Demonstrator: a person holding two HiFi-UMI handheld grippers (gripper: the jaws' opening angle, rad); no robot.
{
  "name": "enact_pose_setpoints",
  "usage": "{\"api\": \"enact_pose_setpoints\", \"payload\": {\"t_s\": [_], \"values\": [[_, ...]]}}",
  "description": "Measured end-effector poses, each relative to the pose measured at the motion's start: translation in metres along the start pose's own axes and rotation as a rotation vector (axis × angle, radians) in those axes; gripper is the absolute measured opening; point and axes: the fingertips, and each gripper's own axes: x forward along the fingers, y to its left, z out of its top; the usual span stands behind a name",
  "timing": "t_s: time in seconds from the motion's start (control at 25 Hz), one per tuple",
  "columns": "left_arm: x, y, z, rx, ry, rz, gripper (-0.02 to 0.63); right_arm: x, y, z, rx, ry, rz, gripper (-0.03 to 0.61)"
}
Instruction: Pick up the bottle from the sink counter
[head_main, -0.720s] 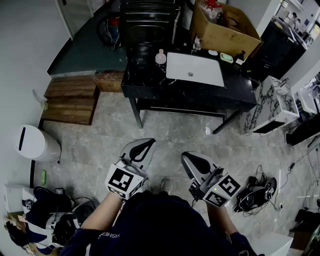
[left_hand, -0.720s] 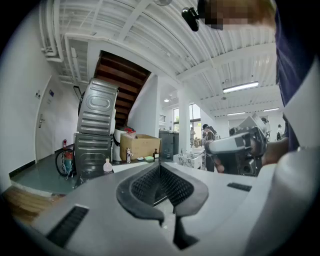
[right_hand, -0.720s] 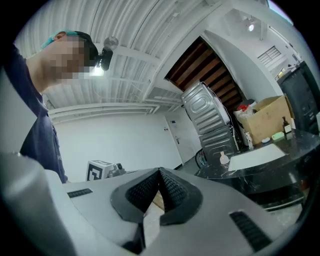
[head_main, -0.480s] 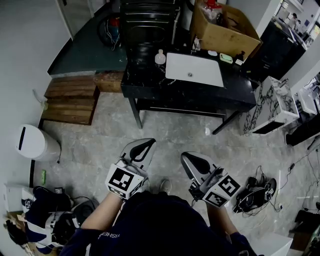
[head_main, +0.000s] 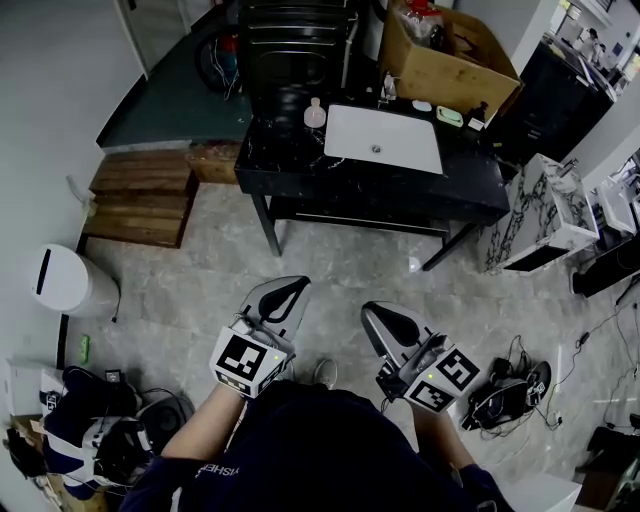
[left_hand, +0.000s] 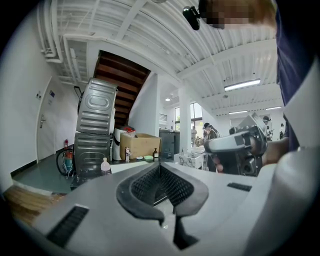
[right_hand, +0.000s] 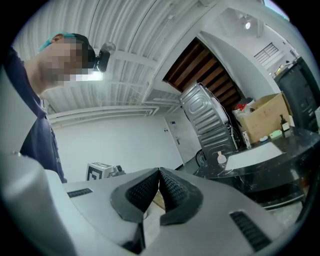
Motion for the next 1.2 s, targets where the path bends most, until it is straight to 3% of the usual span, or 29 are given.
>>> {"api": "enact_pose_setpoints", "payload": {"t_s": [0.36,0.92,1.2], "values": [[0.014,-0.017,-0.003,0.019,0.023,0.010,0.009,-0.016,-0.025,0.000,0.044,-0.012,0.002,0.026],[0.045,0.007,-0.005,0.000,0.019,0.009,0.009,0.001,-0.057,0.006,0.048,-0.003,-0.009,0.026],[0.065,0.039,-0.007,-0.012,0.020,0.001,0.009,0.030,-0.078,0.008,0.058,0.010,-0.025,0.026]]}}
